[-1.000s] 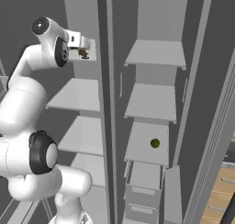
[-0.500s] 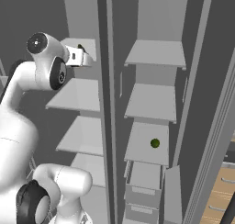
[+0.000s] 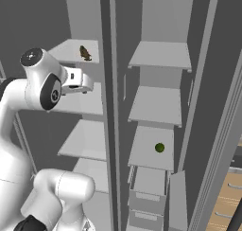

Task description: Pick up the frozen fish from the freezer, place it on any shelf in the fridge, and close the fridge and freezer doors when done.

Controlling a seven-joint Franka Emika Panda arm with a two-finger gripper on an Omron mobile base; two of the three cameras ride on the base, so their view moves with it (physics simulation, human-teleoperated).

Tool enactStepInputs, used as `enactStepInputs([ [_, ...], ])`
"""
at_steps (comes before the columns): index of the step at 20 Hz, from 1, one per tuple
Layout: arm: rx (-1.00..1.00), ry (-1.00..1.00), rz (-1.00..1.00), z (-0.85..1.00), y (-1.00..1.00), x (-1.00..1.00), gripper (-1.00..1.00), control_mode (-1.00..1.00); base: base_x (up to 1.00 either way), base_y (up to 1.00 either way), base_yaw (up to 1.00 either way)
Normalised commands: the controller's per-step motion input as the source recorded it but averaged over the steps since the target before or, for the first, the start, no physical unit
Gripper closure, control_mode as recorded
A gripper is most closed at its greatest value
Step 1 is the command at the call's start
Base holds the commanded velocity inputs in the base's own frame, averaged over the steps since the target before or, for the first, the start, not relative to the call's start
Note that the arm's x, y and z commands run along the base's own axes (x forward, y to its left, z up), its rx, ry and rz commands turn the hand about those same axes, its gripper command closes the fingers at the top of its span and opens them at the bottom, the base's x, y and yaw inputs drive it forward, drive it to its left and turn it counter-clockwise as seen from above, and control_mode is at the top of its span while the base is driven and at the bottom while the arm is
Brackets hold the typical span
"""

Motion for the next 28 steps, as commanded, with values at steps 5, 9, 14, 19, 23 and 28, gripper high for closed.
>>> enactStepInputs([
  [5,0.0,0.0,0.0,0.0,-0.03,-0.06,-1.0,1.0,-0.05,-0.06,0.0],
  [9,0.0,0.0,0.0,0.0,0.0,0.0,-1.0,1.0,-0.24,-0.49,0.0],
  [14,0.0,0.0,0.0,0.0,0.0,0.0,-1.0,1.0,-0.56,-0.43,0.0],
  [19,0.0,0.0,0.0,0.0,0.0,0.0,-1.0,1.0,-0.79,-0.32,0.0],
  [23,0.0,0.0,0.0,0.0,0.0,0.0,-1.0,1.0,-0.75,-0.21,0.0],
  [28,0.0,0.0,0.0,0.0,0.0,0.0,-1.0,1.0,-0.48,0.07,0.0],
])
